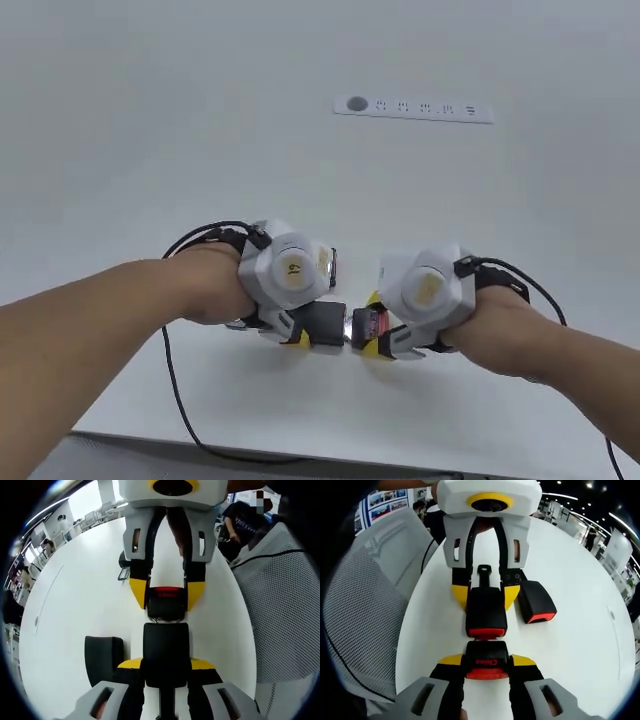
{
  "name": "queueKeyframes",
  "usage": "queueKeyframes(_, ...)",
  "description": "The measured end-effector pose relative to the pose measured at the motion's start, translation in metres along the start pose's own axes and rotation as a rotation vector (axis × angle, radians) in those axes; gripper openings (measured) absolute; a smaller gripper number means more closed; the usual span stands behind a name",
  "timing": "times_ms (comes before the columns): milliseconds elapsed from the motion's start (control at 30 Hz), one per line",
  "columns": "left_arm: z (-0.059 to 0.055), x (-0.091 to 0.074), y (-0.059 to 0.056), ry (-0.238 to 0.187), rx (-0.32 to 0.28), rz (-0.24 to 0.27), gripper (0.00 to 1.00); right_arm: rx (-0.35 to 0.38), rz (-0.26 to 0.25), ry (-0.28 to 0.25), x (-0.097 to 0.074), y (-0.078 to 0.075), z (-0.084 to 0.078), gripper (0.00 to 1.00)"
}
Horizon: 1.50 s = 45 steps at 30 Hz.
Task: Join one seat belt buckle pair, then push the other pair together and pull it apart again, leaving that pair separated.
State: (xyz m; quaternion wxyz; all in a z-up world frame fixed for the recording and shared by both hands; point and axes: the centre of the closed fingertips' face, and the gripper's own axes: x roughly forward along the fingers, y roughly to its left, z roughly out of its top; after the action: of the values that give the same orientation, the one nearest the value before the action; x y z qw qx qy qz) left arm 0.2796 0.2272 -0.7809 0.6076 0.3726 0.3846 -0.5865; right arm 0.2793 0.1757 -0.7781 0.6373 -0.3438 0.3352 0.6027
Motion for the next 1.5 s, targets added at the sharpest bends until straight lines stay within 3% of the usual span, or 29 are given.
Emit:
queueKeyframes(267, -0.0033, -0.002, -0.001, -0.055, -0.039, 0.014, 0.32, -0.024, -0.011, 0.003, 0.0013, -0.0018, -0.0029, 0.3)
queueKeyframes(567, -0.0022, -0.0036, -0.0029, -0.032, -0.018, 0.008, 0.32, -0.039, 0.008, 0.026, 0.0005, 0.0021, -0.0022, 0.3)
queueKeyframes(1167, -0.002, -0.0047, -0.003, -0.052, -0.025, 0.009, 0.33, -0.024, 0.002, 0.019, -0.0032, 0.0005, -0.0026, 0.32)
queueKeyframes(1300, -0.0004, -0.0046, -0.0032, -0.032, -0.026, 0.011, 0.33, -0.025, 0.006, 0.021, -0.0021, -0.0003, -0.0034, 0.32)
queueKeyframes(1400, 0.0004, -0.0058, -0.0041, -0.02, 0.007, 0.025, 0.34, -0.023, 0.003, 0.025, -0.0019, -0.0007, -0.0038, 0.33)
queueKeyframes(1500, -0.0025, -0.0058, -0.0004, -0.021, -0.011, 0.027, 0.34, 0.006, -0.006, 0.015, -0.0018, -0.002, -0.004, 0.33)
